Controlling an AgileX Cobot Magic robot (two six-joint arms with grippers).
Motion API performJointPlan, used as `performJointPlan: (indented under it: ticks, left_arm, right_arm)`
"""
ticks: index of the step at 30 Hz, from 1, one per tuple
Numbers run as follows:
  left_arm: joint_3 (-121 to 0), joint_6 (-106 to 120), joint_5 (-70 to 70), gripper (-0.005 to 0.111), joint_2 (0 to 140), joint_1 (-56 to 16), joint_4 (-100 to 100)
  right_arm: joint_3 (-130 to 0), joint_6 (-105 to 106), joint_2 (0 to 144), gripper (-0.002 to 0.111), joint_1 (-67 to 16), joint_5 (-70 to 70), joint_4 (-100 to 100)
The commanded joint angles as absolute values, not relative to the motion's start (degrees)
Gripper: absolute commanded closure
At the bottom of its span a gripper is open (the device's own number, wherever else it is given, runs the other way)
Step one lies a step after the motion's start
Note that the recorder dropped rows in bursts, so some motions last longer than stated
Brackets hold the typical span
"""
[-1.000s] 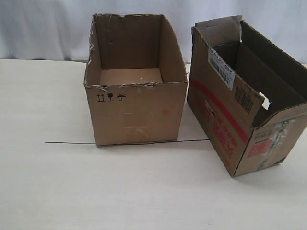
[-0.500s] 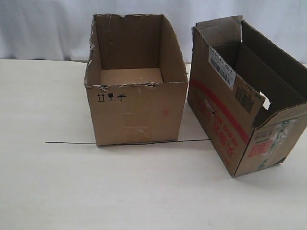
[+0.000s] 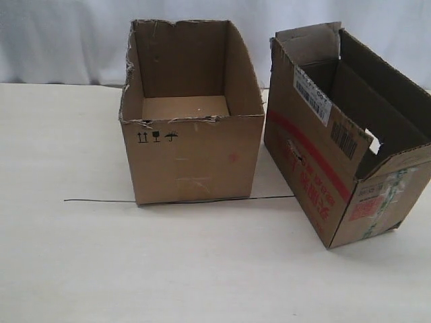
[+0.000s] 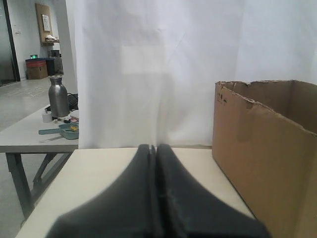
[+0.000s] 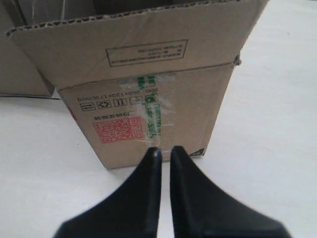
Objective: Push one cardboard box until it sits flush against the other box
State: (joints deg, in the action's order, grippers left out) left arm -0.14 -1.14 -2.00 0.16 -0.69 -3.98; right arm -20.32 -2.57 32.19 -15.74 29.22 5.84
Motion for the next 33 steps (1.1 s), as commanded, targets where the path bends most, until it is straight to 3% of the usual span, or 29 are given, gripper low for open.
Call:
performJointPlan:
  ticks: [1, 13, 18, 33]
  left_arm:
    - [0.0, -1.2, -2.0, 0.107, 0.0, -0.9, -3.8]
    - [0.0, -1.2, -2.0, 0.107, 0.0, -0.9, -4.1]
    - [0.0, -1.2, -2.0, 0.107, 0.0, -0.9, -4.1]
    - [0.0, -1.2, -2.0, 0.107, 0.0, -0.9, -4.1]
  right_arm:
    - [-20.2, -2.6, 31.8, 0.103, -15.9, 28.8, 6.5]
    - [-18.7, -2.6, 31.8, 0.103, -16.0, 28.7, 5.3]
    - [-10.9, -0.8, 31.8, 0.103, -16.1, 13.0, 5.0]
    - [-13.3, -0.8, 36.0, 0.103, -16.1, 18.9, 7.1]
